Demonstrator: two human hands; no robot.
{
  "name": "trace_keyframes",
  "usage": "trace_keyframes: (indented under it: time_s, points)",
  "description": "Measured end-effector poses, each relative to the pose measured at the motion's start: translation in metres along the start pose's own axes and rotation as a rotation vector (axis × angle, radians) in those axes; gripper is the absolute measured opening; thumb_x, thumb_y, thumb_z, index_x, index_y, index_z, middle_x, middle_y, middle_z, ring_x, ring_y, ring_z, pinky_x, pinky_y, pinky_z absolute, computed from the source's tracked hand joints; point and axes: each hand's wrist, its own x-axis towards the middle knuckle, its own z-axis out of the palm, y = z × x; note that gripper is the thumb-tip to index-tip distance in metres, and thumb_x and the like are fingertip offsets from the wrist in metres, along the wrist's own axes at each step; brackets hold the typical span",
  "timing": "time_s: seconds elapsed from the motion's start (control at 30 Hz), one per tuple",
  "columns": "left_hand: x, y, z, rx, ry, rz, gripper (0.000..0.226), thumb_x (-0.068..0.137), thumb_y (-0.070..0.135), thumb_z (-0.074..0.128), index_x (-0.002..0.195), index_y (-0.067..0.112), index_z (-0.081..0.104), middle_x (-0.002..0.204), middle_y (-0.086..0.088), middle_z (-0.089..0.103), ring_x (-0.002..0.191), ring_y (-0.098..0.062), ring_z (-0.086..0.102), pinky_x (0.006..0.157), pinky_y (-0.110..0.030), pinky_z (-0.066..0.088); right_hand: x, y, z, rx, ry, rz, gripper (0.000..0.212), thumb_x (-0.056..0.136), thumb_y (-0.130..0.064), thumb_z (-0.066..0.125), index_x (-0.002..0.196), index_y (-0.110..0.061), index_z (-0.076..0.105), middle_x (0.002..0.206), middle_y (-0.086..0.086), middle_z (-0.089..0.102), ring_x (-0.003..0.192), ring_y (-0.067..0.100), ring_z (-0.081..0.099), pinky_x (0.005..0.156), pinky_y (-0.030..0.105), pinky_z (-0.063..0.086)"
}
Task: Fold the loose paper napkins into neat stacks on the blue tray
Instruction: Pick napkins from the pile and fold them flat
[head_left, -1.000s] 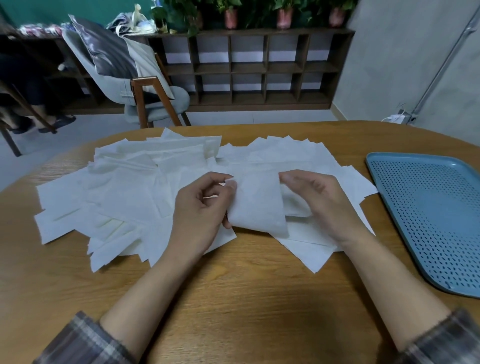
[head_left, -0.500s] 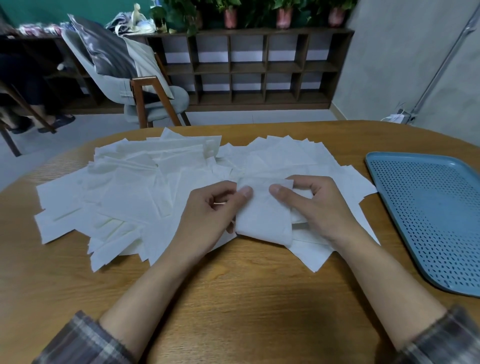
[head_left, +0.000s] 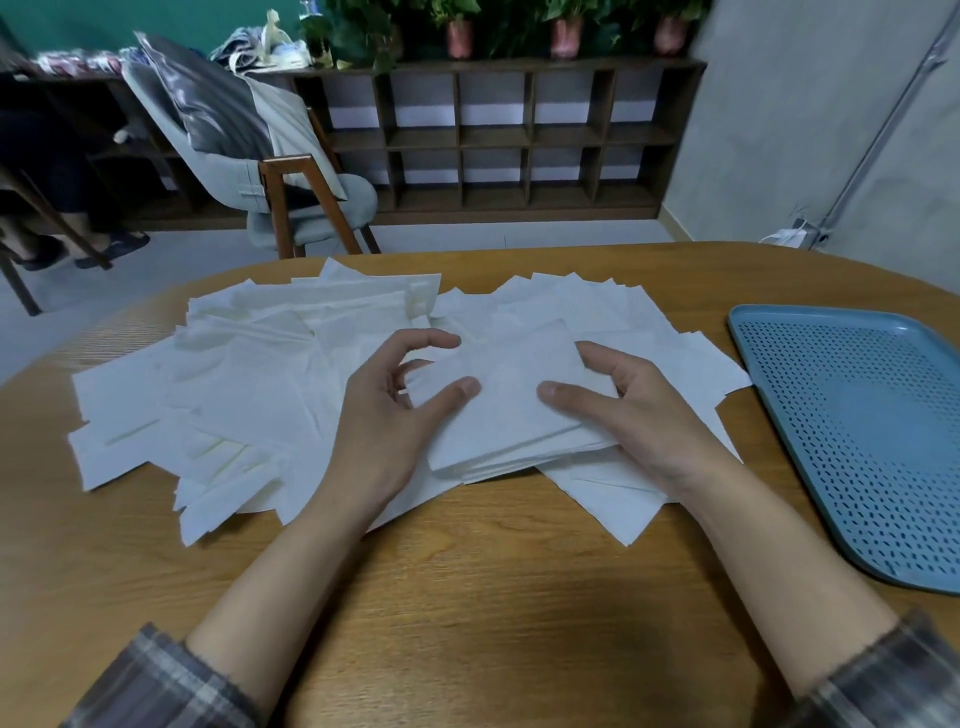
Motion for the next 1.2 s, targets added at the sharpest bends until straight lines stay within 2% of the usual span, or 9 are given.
trace_keyframes:
  time_s: [0.1, 0.37, 0.53, 0.67, 0.77, 0.87, 1.0, 1.13, 1.2]
  points:
    - [-0.002, -0.001, 0.004, 0.027, -0.046, 0.009, 0.024, 0.086, 0.010, 0.086, 0.106, 0.017, 0.073, 0.099, 0.006, 0.075, 0.064, 0.005, 0.056, 0.056, -0.007, 0.038, 0.001, 0.001, 0.002, -0.012, -0.010, -0.010, 0.035, 0.096, -0.019, 0.074, 0.129, -0.032, 0.071, 0.118, -0.009, 0.077, 0.110, 0.012, 0.073, 0.092, 0.028, 0.055]
    - [-0.004, 0.001, 0.007, 0.002, -0.069, -0.031, 0.032, 0.085, 0.011, 0.087, 0.111, 0.024, 0.076, 0.096, -0.002, 0.076, 0.069, 0.001, 0.065, 0.059, -0.013, 0.049, 0.004, 0.005, 0.001, -0.090, -0.015, -0.055, 0.060, 0.094, -0.025, 0.078, 0.141, -0.055, 0.054, 0.130, -0.015, 0.069, 0.118, 0.006, 0.067, 0.101, 0.030, 0.055]
    - [-0.003, -0.004, 0.007, 0.030, -0.057, -0.047, 0.031, 0.086, 0.017, 0.087, 0.111, 0.031, 0.075, 0.096, 0.002, 0.074, 0.079, -0.005, 0.069, 0.065, -0.018, 0.052, 0.003, 0.003, 0.002, -0.170, -0.004, -0.115, 0.071, 0.096, -0.023, 0.076, 0.146, -0.061, 0.044, 0.142, -0.033, 0.053, 0.125, -0.007, 0.058, 0.104, 0.024, 0.053]
    - [-0.001, -0.005, 0.004, 0.087, -0.051, -0.065, 0.040, 0.089, 0.045, 0.079, 0.125, 0.042, 0.065, 0.113, 0.014, 0.066, 0.098, 0.000, 0.063, 0.080, -0.016, 0.052, 0.001, 0.001, -0.001, 0.045, -0.001, -0.173, 0.080, 0.093, -0.018, 0.075, 0.155, -0.050, 0.037, 0.148, -0.010, 0.059, 0.129, 0.013, 0.064, 0.103, 0.038, 0.057]
    - [-0.004, 0.001, 0.006, -0.060, -0.164, -0.144, 0.041, 0.093, 0.050, 0.074, 0.132, 0.047, 0.061, 0.094, 0.011, 0.073, 0.088, -0.007, 0.068, 0.084, -0.021, 0.056, 0.002, 0.000, -0.004, 0.083, 0.010, -0.186, 0.084, 0.093, -0.017, 0.075, 0.157, -0.051, 0.032, 0.146, -0.005, 0.062, 0.129, 0.020, 0.065, 0.104, 0.045, 0.056]
    - [-0.007, 0.006, 0.010, -0.096, -0.183, -0.128, 0.048, 0.094, 0.026, 0.077, 0.136, 0.039, 0.058, 0.094, 0.010, 0.080, 0.085, -0.005, 0.074, 0.074, -0.017, 0.055, 0.004, 0.004, -0.006, -0.026, 0.043, -0.184, 0.079, 0.096, -0.018, 0.076, 0.152, -0.056, 0.035, 0.150, -0.003, 0.058, 0.128, 0.022, 0.066, 0.106, 0.052, 0.055]
    - [-0.007, 0.004, 0.009, -0.118, -0.161, -0.094, 0.053, 0.095, 0.013, 0.078, 0.137, 0.035, 0.056, 0.104, 0.001, 0.081, 0.091, -0.017, 0.079, 0.075, -0.024, 0.060, 0.005, 0.004, -0.011, -0.032, 0.007, -0.179, 0.073, 0.096, -0.024, 0.078, 0.150, -0.054, 0.039, 0.155, -0.003, 0.053, 0.132, 0.022, 0.061, 0.109, 0.049, 0.053]
    - [-0.007, -0.003, 0.010, -0.042, -0.112, -0.009, 0.055, 0.094, 0.015, 0.080, 0.137, 0.040, 0.055, 0.114, 0.005, 0.077, 0.094, -0.015, 0.078, 0.076, -0.029, 0.061, 0.002, -0.001, -0.014, -0.104, -0.071, -0.227, 0.041, 0.093, -0.016, 0.074, 0.133, -0.025, 0.070, 0.134, -0.013, 0.070, 0.131, 0.005, 0.059, 0.109, 0.023, 0.046]
    - [-0.008, -0.009, 0.012, 0.077, -0.098, 0.095, 0.057, 0.093, 0.019, 0.081, 0.138, 0.041, 0.053, 0.127, 0.015, 0.066, 0.111, -0.010, 0.070, 0.084, -0.026, 0.059, 0.003, 0.001, -0.015, -0.188, -0.048, -0.227, 0.030, 0.095, -0.005, 0.073, 0.122, -0.020, 0.077, 0.126, -0.014, 0.075, 0.127, 0.001, 0.062, 0.107, 0.017, 0.045]
